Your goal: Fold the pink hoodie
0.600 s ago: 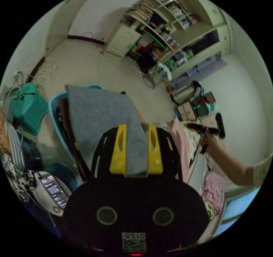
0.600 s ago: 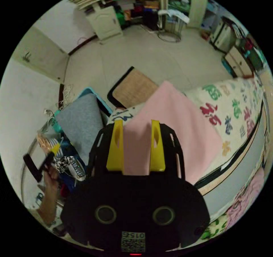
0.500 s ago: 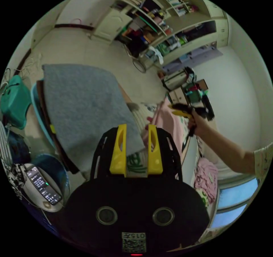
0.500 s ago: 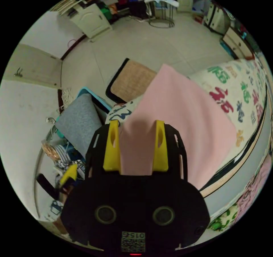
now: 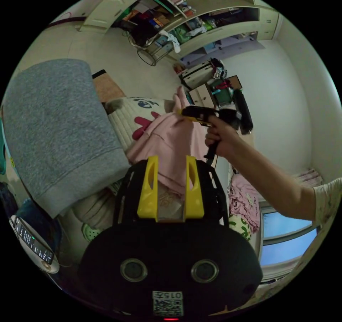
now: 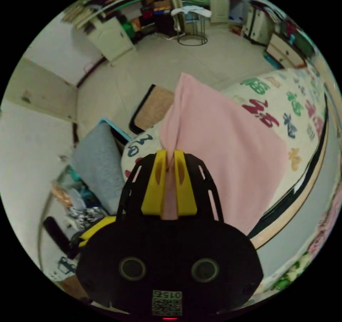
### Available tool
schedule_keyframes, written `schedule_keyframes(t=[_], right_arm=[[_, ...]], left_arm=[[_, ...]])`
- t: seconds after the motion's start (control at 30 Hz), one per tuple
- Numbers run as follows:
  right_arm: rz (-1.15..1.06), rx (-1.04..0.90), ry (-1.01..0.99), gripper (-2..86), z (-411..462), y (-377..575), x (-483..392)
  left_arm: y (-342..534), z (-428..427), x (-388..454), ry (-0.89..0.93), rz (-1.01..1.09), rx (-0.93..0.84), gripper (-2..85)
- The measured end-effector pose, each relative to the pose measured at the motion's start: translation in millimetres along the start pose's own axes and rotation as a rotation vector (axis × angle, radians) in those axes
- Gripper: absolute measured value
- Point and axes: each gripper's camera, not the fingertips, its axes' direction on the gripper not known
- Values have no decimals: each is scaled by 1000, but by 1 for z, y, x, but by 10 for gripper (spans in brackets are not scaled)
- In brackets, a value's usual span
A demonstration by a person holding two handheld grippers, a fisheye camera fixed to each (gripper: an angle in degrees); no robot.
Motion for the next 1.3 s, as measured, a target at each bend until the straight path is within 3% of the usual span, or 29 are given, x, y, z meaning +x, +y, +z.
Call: schedule_keyframes(t=[0.1,0.37,0.53,0.67,0.77,0.9,1.03,1.3], right_arm=[[99,114,-201,40,-61,48,57],[296,349,-488,29,-208,228,221],[453,407,-436,26,-280,359,315],[653,264,-325,16,-296,476,399],[845,122,-369,9,-286,561,452],[908,180,-455,6,-308,647,490],[883,185,-399,5,-345,692,515],[924,189,-235,12,-432,811,588]], left_arm=[[-19,23,40,-7,31,4,113],[-55,115,208,62,179,-18,114],[-61,222,368,144,337,-130,114],[-44,318,478,189,430,-262,114],[-20,411,560,219,474,-416,118],[28,542,670,208,564,-635,126],[77,664,775,182,624,-806,133],[152,838,952,140,706,-950,145]])
